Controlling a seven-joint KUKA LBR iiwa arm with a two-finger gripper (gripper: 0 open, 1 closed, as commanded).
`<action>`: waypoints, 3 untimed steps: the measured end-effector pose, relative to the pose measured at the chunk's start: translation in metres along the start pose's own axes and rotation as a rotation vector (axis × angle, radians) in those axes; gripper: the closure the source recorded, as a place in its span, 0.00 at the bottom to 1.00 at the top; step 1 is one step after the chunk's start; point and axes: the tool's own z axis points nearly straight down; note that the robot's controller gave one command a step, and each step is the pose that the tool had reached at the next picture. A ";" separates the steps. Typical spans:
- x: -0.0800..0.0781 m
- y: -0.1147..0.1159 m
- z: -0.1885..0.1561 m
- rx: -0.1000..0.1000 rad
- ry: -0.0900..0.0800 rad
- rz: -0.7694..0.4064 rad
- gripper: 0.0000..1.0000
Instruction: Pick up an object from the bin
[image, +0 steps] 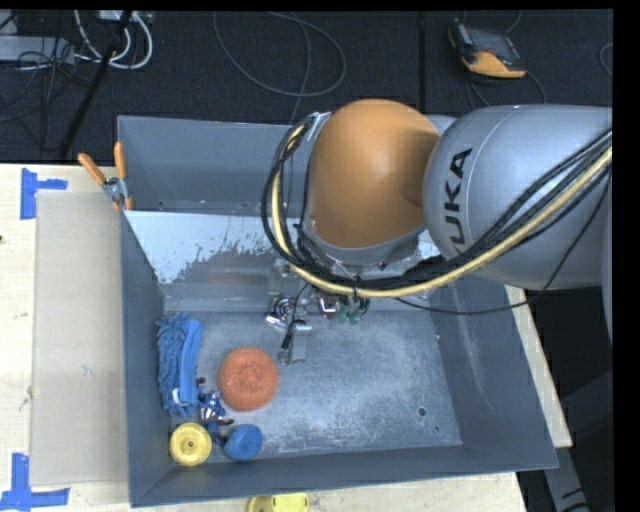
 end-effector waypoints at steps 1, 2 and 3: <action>-0.001 -0.001 -0.005 -0.001 -0.007 0.003 0.00; 0.025 0.012 0.044 -0.001 -0.012 -0.045 0.00; 0.024 0.025 0.074 -0.001 -0.005 0.002 0.00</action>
Offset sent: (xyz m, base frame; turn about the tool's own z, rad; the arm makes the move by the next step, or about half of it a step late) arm -0.0476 0.0229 -0.0832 -0.0860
